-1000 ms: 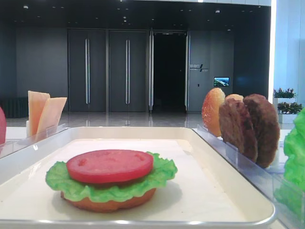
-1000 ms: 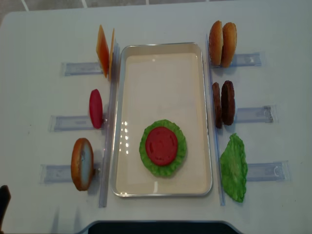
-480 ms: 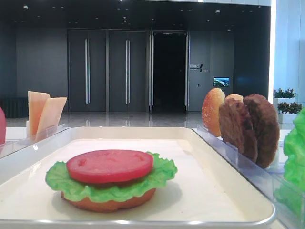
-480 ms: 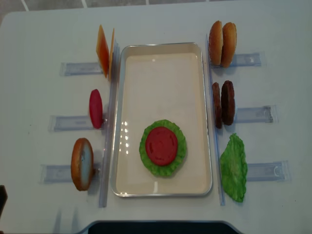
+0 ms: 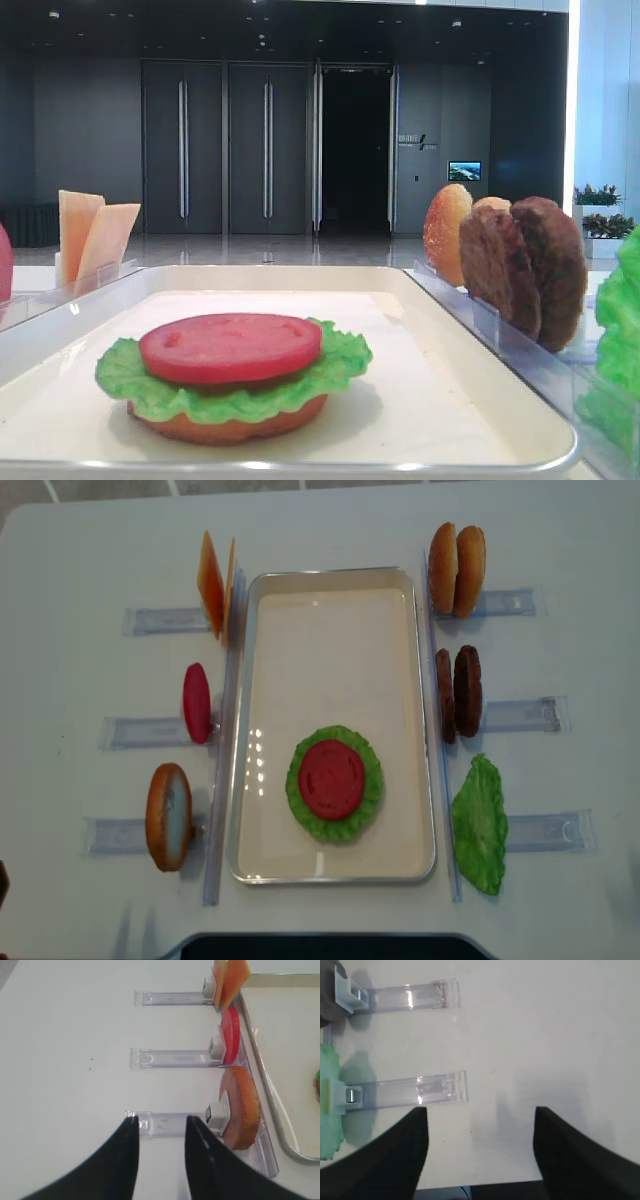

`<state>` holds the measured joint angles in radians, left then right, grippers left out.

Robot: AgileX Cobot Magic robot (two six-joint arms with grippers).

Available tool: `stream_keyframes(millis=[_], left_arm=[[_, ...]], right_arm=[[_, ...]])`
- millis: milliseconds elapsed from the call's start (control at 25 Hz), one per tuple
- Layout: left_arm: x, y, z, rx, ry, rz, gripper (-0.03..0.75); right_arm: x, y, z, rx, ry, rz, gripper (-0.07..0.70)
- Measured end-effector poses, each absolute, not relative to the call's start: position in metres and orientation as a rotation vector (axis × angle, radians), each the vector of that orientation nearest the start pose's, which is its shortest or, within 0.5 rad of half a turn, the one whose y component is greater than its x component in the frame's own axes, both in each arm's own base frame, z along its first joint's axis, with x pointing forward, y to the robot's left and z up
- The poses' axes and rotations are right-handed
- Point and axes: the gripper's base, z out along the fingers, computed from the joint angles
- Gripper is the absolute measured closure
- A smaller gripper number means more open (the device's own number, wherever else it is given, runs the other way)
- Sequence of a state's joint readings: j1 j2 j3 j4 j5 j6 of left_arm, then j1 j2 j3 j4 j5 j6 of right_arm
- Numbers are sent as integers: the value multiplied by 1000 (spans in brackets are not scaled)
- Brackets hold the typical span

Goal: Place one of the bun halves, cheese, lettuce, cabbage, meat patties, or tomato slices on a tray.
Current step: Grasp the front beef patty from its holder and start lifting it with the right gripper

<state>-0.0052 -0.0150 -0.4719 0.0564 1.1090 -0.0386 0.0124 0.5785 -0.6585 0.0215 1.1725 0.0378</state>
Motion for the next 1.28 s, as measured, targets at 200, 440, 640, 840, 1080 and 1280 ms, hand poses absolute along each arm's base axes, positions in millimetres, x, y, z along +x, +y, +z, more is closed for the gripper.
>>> stream_keyframes(millis=[200,440,640,840,1080,1280], left_arm=[[-6,5,266,-39,2104,42,527],[-6,5,266,-39,2104,42,559],[-6,5,266,-39,2104,42,592],[-6,5,266,-39,2104,42,627],[-6,5,266,-39,2104,42,697],[-6,5,266,-39,2104,42,714]], right_arm=[[121,3,307,28,2691,45,171],[183,6,311,-3,2808,65,171],[225,7,312,-9,2847,66,171],[248,8,310,-8,2869,73,171],[250,28,310,47,2867,105,171],[250,65,313,84,2849,145,171]])
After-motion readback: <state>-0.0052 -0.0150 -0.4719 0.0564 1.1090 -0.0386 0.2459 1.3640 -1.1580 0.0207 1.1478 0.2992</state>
